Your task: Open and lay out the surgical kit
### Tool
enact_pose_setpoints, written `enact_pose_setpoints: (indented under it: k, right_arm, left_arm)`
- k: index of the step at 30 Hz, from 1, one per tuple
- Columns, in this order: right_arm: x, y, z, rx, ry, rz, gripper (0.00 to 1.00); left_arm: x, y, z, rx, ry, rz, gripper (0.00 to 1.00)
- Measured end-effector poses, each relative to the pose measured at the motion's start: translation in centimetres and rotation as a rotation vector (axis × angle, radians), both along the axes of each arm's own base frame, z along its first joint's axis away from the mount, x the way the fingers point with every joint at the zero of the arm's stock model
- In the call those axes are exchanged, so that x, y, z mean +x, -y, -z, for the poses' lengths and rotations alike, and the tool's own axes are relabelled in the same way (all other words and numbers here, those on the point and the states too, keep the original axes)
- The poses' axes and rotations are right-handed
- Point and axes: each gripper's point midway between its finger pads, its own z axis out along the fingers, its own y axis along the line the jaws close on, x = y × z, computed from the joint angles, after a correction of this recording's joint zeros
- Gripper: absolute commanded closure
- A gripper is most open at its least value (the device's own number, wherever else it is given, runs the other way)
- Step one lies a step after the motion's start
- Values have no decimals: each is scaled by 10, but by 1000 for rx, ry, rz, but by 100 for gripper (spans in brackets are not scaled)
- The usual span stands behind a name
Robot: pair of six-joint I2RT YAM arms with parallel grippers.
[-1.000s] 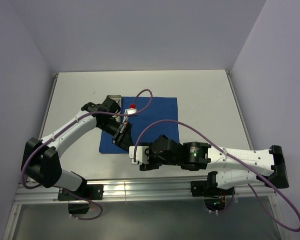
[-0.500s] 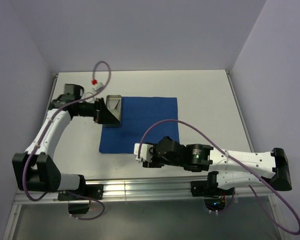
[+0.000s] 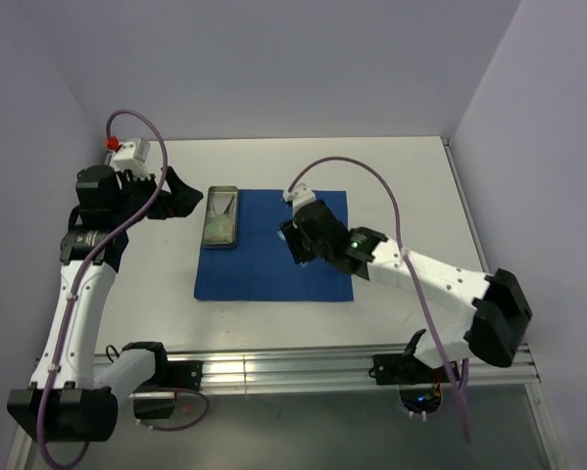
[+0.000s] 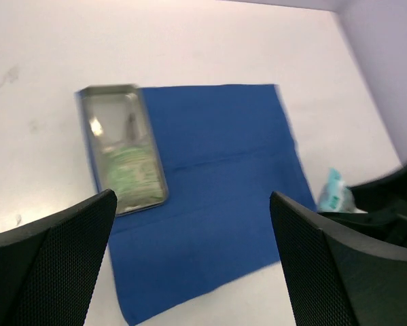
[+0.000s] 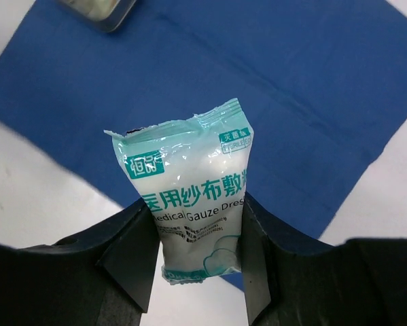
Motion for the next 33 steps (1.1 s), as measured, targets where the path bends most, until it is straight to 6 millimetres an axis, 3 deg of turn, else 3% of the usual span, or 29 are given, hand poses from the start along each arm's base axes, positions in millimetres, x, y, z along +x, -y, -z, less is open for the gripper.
enact_pose_setpoints:
  k: [3, 7, 12, 20, 33]
  right_arm:
    - [33, -1, 6, 17, -62, 140, 49]
    - [76, -2, 17, 20, -138, 295, 49]
    - [111, 5, 41, 27, -231, 434, 51]
    - [141, 45, 85, 3, -363, 611, 50]
    - [167, 69, 142, -29, -467, 764, 53]
  left_arm:
    - [22, -22, 25, 14, -96, -165, 1]
    - [35, -41, 54, 47, -198, -286, 1]
    - [35, -49, 56, 59, -206, -336, 1]
    - [35, -48, 55, 55, -205, -333, 1]
    - [26, -47, 61, 32, -205, -343, 1]
